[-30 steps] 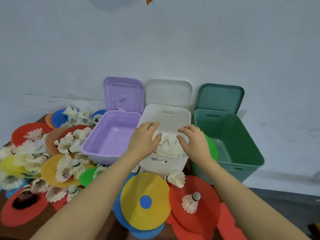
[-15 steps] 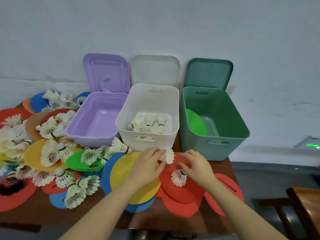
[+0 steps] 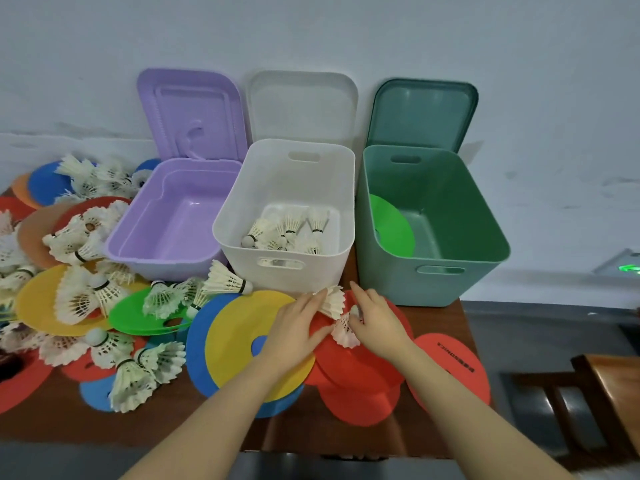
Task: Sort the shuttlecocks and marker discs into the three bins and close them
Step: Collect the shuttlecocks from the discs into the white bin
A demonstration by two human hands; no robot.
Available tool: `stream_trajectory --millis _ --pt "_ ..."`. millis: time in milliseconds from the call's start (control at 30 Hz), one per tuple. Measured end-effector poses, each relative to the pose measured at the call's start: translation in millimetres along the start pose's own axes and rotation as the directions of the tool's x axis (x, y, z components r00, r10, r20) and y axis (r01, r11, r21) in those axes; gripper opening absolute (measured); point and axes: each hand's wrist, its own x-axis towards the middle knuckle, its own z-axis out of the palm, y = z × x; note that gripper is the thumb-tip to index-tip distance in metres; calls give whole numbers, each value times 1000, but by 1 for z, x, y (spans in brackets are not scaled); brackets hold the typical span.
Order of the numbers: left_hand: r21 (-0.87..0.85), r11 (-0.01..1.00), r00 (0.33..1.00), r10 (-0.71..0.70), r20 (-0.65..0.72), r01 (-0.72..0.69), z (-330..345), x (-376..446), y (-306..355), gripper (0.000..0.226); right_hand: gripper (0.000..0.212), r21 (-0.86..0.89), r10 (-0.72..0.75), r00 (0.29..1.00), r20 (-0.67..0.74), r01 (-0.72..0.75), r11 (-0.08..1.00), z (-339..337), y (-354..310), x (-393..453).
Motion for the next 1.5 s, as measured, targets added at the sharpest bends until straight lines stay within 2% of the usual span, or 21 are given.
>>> stream_trajectory --millis 133,267,367,500,667,767,867,1000,1200,1367,1500 --pt "23 999 1000 27 12 -27 6 4 -10 54 56 65 -43 999 28 41 997 3 5 4" --pt "29 997 997 68 41 -69 13 11 -11 39 50 94 -78 995 -69 84 992 9 14 -9" --pt "32 998 996 60 61 -62 18 12 -14 50 54 113 -81 992 -101 93 989 15 18 -18" --pt "87 994 990 50 129 -62 22 9 -23 73 52 42 -110 984 -139 117 992 18 18 -24" --pt "86 993 991 76 107 -85 21 8 -24 65 49 -16 -131 979 -155 130 991 20 17 -24" --pt "50 995 995 90 37 -92 18 6 -20 60 48 7 -155 974 -168 158 987 18 15 -26" --pt "47 992 989 123 -80 -120 10 -1 -13 55 41 7 -200 945 -260 209 978 8 9 -31" --pt "105 977 949 206 -238 -185 -18 -8 -8 50 29 -55 -330 872 -362 333 941 -17 -11 -30" --pt "229 942 847 323 -423 -245 -80 0 6 49 29 -49 -446 735 -511 493 869 -53 -57 -11" --pt "370 919 763 333 -554 -133 -134 28 2 48 25 -33 -444 640 -627 548 836 -75 -95 25" --pt "276 961 793 174 -584 -9 -158 57 -1 54 26 -60 -397 647 -651 477 877 -85 -104 58"
